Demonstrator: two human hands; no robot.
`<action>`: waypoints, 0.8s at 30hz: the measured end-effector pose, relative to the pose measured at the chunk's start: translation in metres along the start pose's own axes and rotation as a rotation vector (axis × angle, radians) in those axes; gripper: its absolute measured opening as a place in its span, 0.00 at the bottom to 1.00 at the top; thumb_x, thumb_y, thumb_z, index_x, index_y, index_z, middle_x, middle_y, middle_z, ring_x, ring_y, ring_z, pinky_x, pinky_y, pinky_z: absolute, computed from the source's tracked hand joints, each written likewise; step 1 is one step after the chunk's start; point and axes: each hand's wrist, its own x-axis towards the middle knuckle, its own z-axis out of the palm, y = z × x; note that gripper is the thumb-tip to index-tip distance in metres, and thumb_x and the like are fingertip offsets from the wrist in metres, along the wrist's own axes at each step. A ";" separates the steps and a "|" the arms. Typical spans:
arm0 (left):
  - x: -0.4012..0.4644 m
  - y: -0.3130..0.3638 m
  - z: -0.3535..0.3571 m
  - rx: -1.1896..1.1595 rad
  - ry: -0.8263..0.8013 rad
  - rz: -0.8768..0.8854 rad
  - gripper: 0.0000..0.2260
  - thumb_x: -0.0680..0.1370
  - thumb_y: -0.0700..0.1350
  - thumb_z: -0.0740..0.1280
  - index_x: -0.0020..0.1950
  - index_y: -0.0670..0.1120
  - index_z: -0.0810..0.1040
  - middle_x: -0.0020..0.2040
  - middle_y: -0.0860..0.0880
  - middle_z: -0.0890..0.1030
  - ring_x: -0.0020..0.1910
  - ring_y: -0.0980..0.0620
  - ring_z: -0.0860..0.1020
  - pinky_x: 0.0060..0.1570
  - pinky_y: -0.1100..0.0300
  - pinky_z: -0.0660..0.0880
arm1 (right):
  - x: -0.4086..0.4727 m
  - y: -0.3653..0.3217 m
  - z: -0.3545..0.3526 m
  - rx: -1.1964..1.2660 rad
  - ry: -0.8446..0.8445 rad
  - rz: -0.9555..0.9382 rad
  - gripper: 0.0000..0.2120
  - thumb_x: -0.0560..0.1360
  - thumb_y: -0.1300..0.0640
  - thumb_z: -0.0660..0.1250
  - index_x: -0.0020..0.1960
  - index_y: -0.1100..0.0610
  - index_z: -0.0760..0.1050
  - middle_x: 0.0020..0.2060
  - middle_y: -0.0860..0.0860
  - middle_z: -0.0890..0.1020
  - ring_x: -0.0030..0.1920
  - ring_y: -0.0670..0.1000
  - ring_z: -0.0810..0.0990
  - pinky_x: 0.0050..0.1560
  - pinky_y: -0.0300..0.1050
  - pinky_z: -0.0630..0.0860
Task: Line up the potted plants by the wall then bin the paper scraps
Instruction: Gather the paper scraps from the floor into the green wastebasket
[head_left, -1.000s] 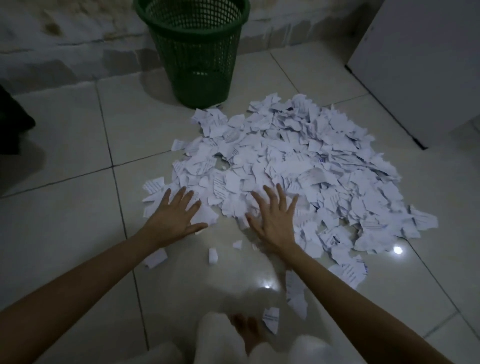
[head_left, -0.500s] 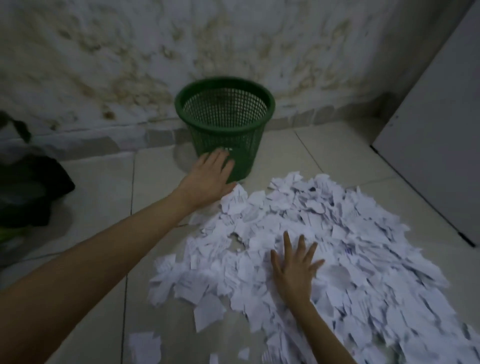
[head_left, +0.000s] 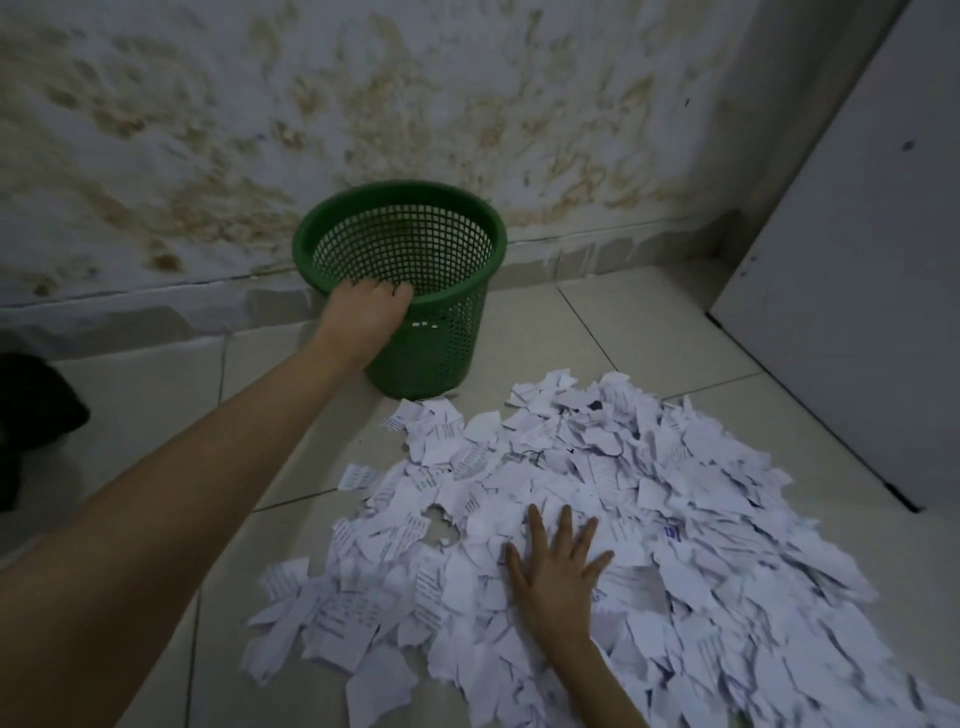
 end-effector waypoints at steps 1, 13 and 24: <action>-0.006 -0.004 -0.004 0.026 -0.008 0.004 0.09 0.80 0.42 0.57 0.59 0.40 0.68 0.54 0.41 0.78 0.54 0.44 0.77 0.52 0.51 0.73 | -0.002 0.000 0.001 -0.024 0.004 -0.018 0.43 0.75 0.33 0.30 0.63 0.53 0.76 0.61 0.65 0.77 0.62 0.73 0.72 0.54 0.77 0.64; -0.122 -0.074 0.000 0.111 -0.032 -0.154 0.09 0.79 0.43 0.58 0.57 0.41 0.70 0.51 0.43 0.80 0.49 0.45 0.79 0.39 0.56 0.73 | -0.027 -0.008 -0.012 0.031 0.046 -0.032 0.57 0.54 0.23 0.19 0.77 0.49 0.42 0.77 0.58 0.44 0.75 0.65 0.38 0.71 0.67 0.41; -0.160 -0.055 -0.001 -0.038 0.087 -0.164 0.19 0.72 0.46 0.71 0.58 0.38 0.73 0.53 0.38 0.78 0.53 0.40 0.77 0.54 0.48 0.75 | -0.037 -0.024 0.000 0.128 0.130 -0.025 0.63 0.50 0.23 0.16 0.77 0.50 0.46 0.77 0.59 0.46 0.75 0.66 0.39 0.70 0.69 0.42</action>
